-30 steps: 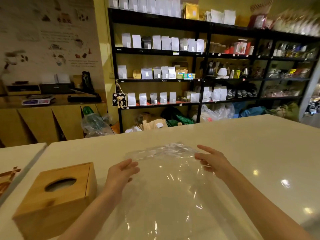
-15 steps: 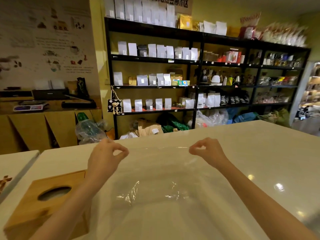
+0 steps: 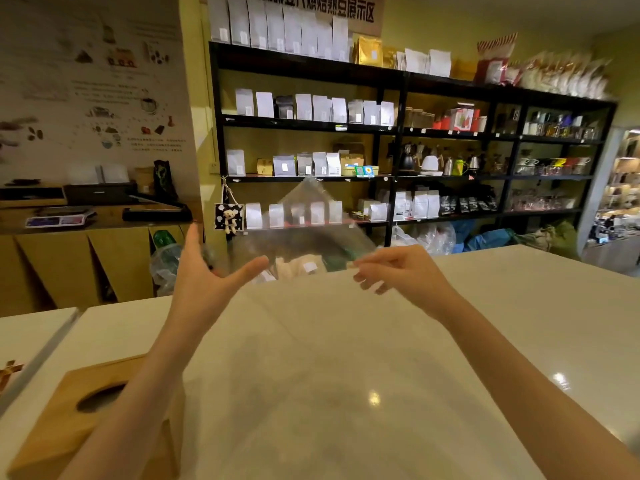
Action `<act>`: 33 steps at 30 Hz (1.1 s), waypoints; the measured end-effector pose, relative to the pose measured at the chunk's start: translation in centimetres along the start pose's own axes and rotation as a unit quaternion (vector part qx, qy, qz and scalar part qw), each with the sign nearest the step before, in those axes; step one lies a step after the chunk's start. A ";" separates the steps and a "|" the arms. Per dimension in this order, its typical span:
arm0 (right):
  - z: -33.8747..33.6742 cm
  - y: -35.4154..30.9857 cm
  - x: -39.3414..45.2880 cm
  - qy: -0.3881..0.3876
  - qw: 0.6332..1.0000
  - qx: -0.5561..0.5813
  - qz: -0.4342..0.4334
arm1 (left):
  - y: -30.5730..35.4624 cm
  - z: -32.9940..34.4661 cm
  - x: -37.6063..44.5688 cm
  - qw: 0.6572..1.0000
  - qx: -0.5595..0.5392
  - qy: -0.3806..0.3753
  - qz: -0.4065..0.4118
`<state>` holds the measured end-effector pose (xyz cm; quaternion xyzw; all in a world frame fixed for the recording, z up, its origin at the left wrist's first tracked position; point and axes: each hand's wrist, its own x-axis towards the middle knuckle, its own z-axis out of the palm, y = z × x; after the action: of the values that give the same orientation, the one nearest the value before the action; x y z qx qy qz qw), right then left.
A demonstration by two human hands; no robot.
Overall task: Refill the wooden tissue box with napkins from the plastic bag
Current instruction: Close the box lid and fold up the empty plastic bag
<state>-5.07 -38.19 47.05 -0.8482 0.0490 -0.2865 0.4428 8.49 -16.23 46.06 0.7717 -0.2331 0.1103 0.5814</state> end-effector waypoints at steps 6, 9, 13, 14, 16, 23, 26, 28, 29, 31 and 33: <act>-0.4 0.8 0.1 -0.024 0.958 0.247 0.147 | -3.7 0.2 -0.8 0.880 -0.301 -0.333 -0.153; 0.9 2.0 -0.1 -0.030 0.934 0.294 0.199 | -3.8 0.9 -1.7 0.890 -0.279 -0.345 -0.110; 2.1 3.4 -0.4 -0.043 0.915 0.322 0.239 | -4.0 0.8 -1.6 0.915 -0.270 -0.272 -0.126; 2.3 3.7 -0.5 -0.041 0.911 0.332 0.241 | -4.1 0.7 -1.7 0.914 -0.273 -0.270 -0.135; 2.6 4.2 -0.6 -0.020 0.910 0.345 0.229 | -4.0 0.7 -1.9 0.909 -0.280 -0.272 -0.144; 2.4 5.3 -1.1 -0.045 0.958 0.235 0.157 | -4.6 0.8 -1.5 0.928 -0.216 -0.270 -0.139; 2.0 5.7 -1.2 -0.074 0.972 0.175 0.142 | -4.9 0.6 -1.3 0.933 -0.177 -0.280 -0.142; 1.8 6.0 -1.4 -0.083 0.976 0.148 0.135 | -4.8 0.7 -1.4 0.939 -0.148 -0.277 -0.142; 1.7 6.1 -1.4 -0.087 0.978 0.139 0.133 | -4.9 0.9 -1.4 0.945 -0.125 -0.269 -0.139; 1.5 6.6 -1.6 -0.096 0.980 0.123 0.126 | -4.8 1.0 -1.5 0.957 -0.086 -0.244 -0.134; 1.3 7.1 -1.7 -0.103 0.981 0.118 0.119 | -5.1 0.8 -1.8 0.960 -0.075 -0.241 -0.125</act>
<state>-4.57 -40.97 40.25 -0.8030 0.0694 -0.1468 0.5734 9.30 -15.50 40.71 0.7523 -0.2757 -0.1703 0.5736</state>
